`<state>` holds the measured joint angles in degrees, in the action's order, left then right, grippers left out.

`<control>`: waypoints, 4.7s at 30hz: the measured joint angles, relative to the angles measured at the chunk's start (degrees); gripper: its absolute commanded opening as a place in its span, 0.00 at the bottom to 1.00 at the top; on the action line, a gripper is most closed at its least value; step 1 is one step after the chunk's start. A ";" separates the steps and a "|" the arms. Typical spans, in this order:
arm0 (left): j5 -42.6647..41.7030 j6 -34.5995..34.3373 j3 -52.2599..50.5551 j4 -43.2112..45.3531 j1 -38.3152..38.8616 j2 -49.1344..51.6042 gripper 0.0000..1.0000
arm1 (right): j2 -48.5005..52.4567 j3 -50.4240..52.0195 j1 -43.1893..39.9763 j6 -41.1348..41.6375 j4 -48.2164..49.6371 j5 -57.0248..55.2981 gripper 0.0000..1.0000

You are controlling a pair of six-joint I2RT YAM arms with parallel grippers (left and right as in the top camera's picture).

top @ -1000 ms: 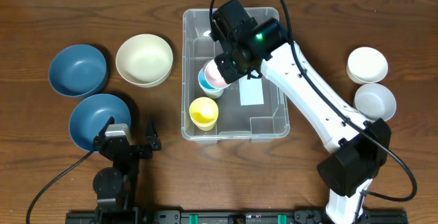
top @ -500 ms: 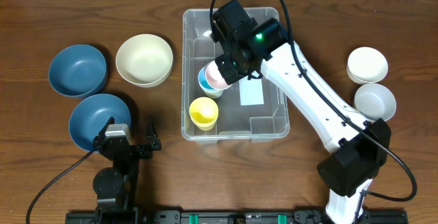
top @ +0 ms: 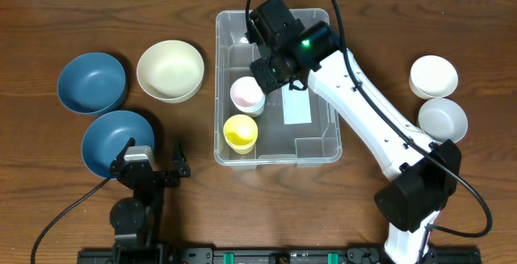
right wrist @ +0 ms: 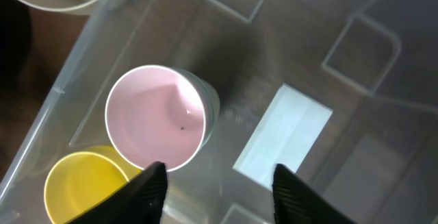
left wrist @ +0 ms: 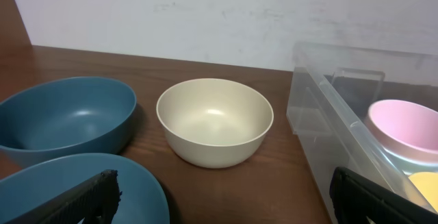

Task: Pack container
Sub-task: 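Lower the pink cup into the light-blue cup and open the gripper, then move the right gripper right over the white cups, then lower the right gripper onto the white cup rim and close, then lift the white cup and carry it left toward the bin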

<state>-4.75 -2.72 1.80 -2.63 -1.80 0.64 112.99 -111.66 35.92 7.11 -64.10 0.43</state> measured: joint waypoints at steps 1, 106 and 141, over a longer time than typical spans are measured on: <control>0.00 0.00 0.00 0.02 0.00 0.00 0.98 | 0.00 0.00 0.00 -0.31 0.59 0.00 0.80; 0.00 0.00 0.00 0.00 0.00 0.00 0.98 | -8.11 52.39 -46.14 -24.57 51.91 -8.98 0.33; 0.00 0.00 0.00 0.02 0.00 0.00 0.98 | -12.20 52.78 -39.50 -24.70 50.42 -5.35 0.01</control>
<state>-4.75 -2.72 1.80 -2.61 -1.80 0.64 100.79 -58.87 -3.57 -17.58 -13.67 -4.93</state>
